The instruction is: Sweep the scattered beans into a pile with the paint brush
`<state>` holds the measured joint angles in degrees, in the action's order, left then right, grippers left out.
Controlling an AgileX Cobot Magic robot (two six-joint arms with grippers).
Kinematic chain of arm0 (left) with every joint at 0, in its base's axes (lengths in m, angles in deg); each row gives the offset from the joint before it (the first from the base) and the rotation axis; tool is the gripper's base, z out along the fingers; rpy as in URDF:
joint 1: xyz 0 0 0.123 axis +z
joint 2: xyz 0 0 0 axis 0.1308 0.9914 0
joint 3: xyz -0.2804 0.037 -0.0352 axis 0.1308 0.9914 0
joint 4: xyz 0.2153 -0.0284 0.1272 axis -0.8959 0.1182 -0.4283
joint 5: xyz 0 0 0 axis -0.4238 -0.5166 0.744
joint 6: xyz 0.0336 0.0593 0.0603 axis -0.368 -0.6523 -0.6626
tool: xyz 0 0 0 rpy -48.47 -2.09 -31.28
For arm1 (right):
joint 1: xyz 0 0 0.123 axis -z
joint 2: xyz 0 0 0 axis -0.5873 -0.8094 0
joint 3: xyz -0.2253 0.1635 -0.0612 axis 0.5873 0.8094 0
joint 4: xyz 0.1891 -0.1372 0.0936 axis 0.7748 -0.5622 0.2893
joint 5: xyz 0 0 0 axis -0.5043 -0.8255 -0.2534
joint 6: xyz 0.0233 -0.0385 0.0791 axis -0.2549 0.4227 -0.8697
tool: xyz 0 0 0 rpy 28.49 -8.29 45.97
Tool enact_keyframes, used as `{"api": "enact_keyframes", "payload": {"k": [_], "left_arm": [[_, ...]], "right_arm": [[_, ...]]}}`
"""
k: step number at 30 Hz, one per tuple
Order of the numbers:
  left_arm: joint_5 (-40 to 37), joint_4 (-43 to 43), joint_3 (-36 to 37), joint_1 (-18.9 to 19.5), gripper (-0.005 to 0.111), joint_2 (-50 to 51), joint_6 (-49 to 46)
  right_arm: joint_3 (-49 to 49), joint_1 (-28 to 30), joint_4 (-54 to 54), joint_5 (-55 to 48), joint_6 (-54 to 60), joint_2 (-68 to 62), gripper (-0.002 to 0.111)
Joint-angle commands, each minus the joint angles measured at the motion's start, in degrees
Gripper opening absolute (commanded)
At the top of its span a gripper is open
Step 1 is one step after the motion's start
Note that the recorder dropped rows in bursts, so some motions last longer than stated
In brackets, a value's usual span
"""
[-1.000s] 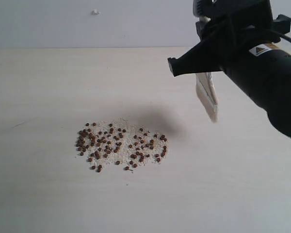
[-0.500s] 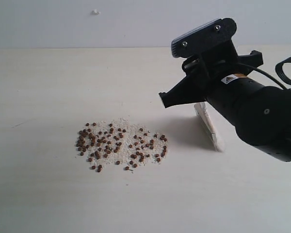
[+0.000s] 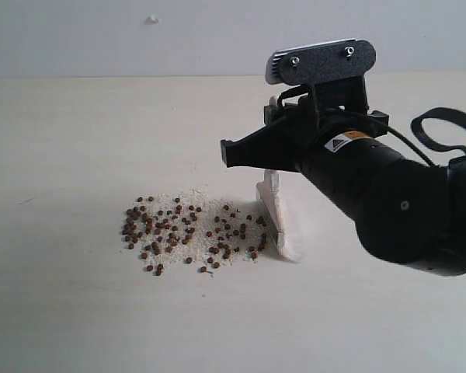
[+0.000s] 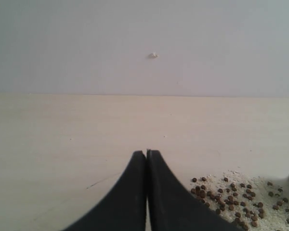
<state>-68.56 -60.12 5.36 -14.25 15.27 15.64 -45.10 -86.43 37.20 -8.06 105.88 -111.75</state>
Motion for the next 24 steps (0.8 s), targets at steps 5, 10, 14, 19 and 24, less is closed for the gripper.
{"api": "enact_keyframes", "payload": {"k": [5,10,14,19,24], "left_arm": [[0.0,0.4,0.1,0.1,0.0,-0.2,-0.1],[0.0,0.4,0.1,0.1,0.0,-0.2,-0.1],[0.0,0.4,0.1,0.1,0.0,-0.2,-0.1],[0.0,0.4,0.1,0.1,0.0,-0.2,-0.1],[0.0,0.4,0.1,0.1,0.0,-0.2,-0.1]], "right_arm": [[-4.3,-2.9,9.0,0.6,-2.1,-8.6,0.0],[-10.9,-2.9,9.6,-1.9,-4.6,-13.4,0.0],[-16.0,-2.9,10.1,-4.1,-4.6,-15.4,0.0],[-18.7,-2.9,10.6,-1.9,-3.8,-15.5,0.0],[-19.2,-2.9,13.9,1.2,3.8,-13.8,0.0]]}}
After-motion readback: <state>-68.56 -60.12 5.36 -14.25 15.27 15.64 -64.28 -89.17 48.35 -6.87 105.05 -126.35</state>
